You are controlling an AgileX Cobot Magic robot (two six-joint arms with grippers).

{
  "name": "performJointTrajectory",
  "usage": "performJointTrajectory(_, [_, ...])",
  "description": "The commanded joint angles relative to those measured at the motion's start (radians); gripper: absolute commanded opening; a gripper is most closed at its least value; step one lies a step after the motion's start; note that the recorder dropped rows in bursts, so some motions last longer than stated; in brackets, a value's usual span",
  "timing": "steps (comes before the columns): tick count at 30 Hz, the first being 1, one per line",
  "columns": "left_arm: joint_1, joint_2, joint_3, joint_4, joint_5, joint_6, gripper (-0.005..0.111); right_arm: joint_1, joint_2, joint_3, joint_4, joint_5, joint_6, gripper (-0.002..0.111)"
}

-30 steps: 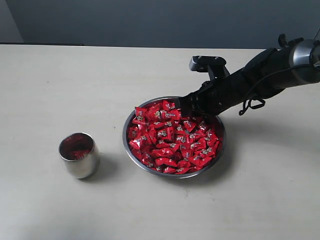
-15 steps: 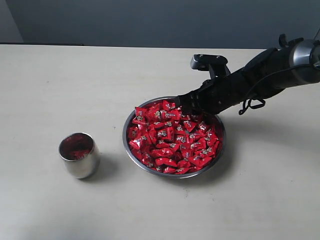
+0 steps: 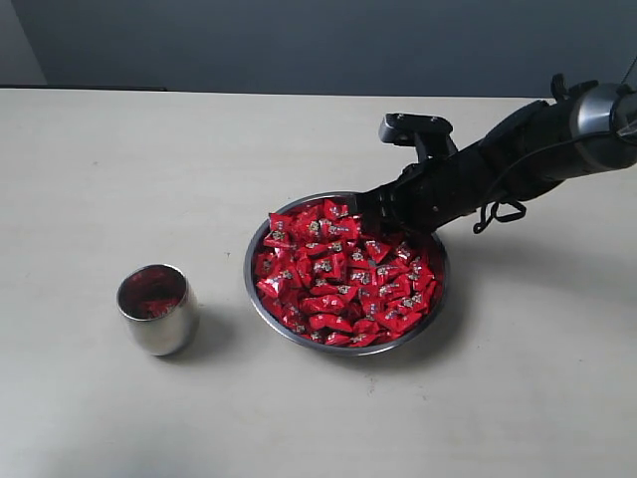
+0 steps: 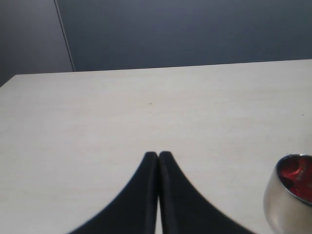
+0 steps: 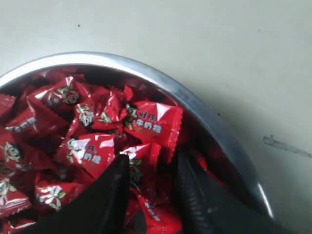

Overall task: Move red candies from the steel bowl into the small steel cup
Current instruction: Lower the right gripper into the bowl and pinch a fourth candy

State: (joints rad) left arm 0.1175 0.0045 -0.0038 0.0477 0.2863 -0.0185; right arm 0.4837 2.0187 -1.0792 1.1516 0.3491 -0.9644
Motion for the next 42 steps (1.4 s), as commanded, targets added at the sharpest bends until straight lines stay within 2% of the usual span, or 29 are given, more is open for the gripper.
performJointTrajectory(1, [0.001,-0.004,0.004,-0.002,-0.002,-0.001,0.000,-0.004,0.011,-0.004,0.013,-0.002,-0.003,0.033])
performJointTrajectory(27, [0.001,-0.004,0.004,-0.002,-0.002,-0.001,0.000,0.000,0.029,-0.004,0.090,0.041,-0.037,0.033])
performJointTrajectory(32, [0.001,-0.004,0.004,-0.002,-0.002,-0.001,0.000,0.030,0.040,-0.006,0.088,0.024,-0.044,0.019])
performJointTrajectory(33, [0.001,-0.004,0.004,-0.002,-0.002,-0.001,0.000,0.039,0.042,-0.015,0.088,0.021,-0.057,0.009])
performJointTrajectory(35, [0.001,-0.004,0.004,-0.002,-0.002,-0.001,0.000,0.042,0.042,-0.029,0.088,0.023,-0.056,-0.001])
performJointTrajectory(42, [0.001,-0.004,0.004,-0.002,-0.002,-0.001,0.000,0.042,0.040,-0.033,0.069,0.023,-0.056,-0.001])
